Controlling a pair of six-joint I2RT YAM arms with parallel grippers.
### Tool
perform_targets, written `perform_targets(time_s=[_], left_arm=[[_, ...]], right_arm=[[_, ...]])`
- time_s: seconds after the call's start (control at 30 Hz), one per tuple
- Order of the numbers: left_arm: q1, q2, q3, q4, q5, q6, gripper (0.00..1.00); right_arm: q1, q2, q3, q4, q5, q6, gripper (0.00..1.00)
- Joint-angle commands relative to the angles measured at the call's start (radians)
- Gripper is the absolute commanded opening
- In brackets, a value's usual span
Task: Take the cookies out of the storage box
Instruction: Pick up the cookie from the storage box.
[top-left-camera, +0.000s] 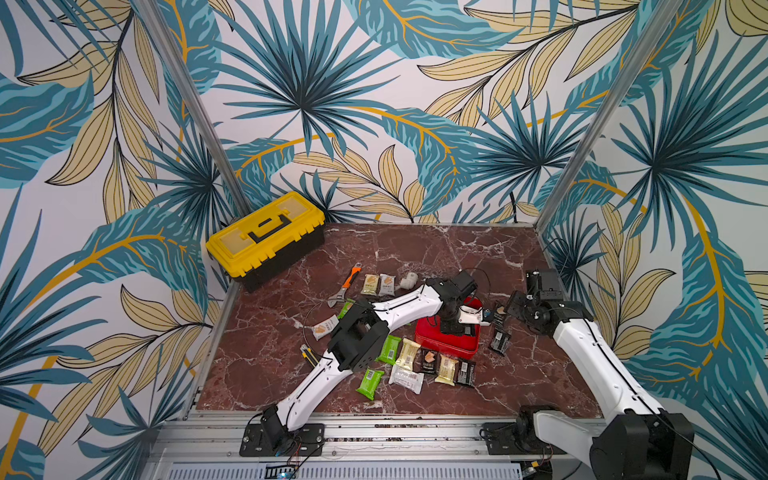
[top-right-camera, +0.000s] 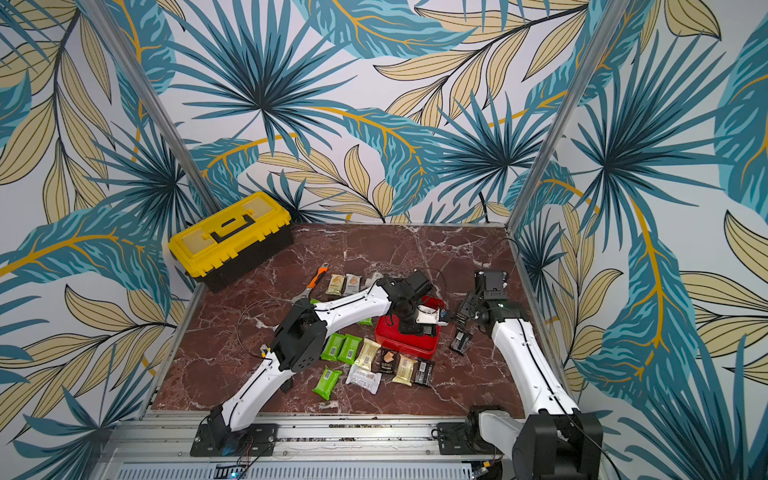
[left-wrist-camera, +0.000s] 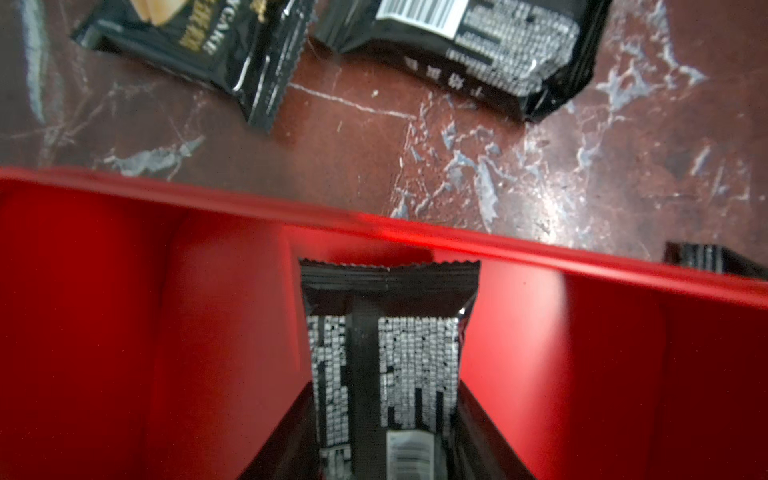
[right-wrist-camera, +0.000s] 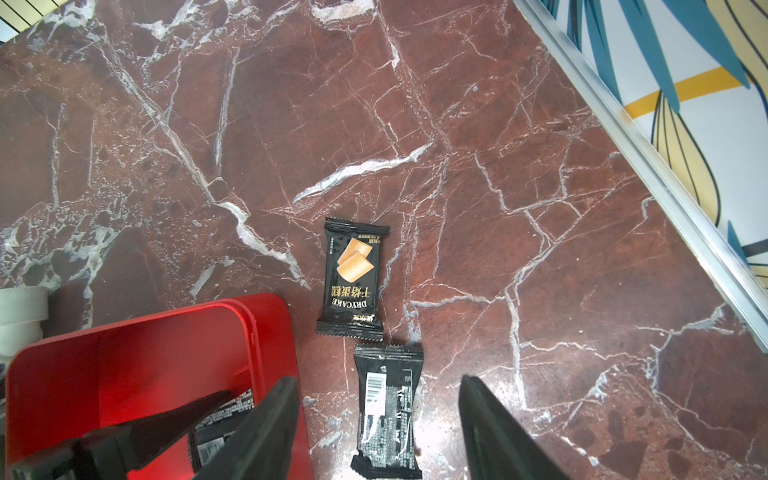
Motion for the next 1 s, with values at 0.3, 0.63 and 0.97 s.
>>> perform_targets(time_s=[0.3,0.63,0.97], left_arm=[[0.003,-0.02,0.034,-0.022,0.026,-0.028,0.4],[0.012,-0.178,-0.054,0.033,0.033,-0.149,0.39],[0.061,-0.496,-0.425,0.217,-0.042,-0.425,0.4]], right_arm=[[-0.006,-0.032,-0.027,-0.026,0.022,-0.006,0.66],[-0.006,-0.049,-0.028,-0.03,0.029,-0.011,0.66],[-0.006,-0.03,-0.022,-0.021,0.035,-0.014,0.66]])
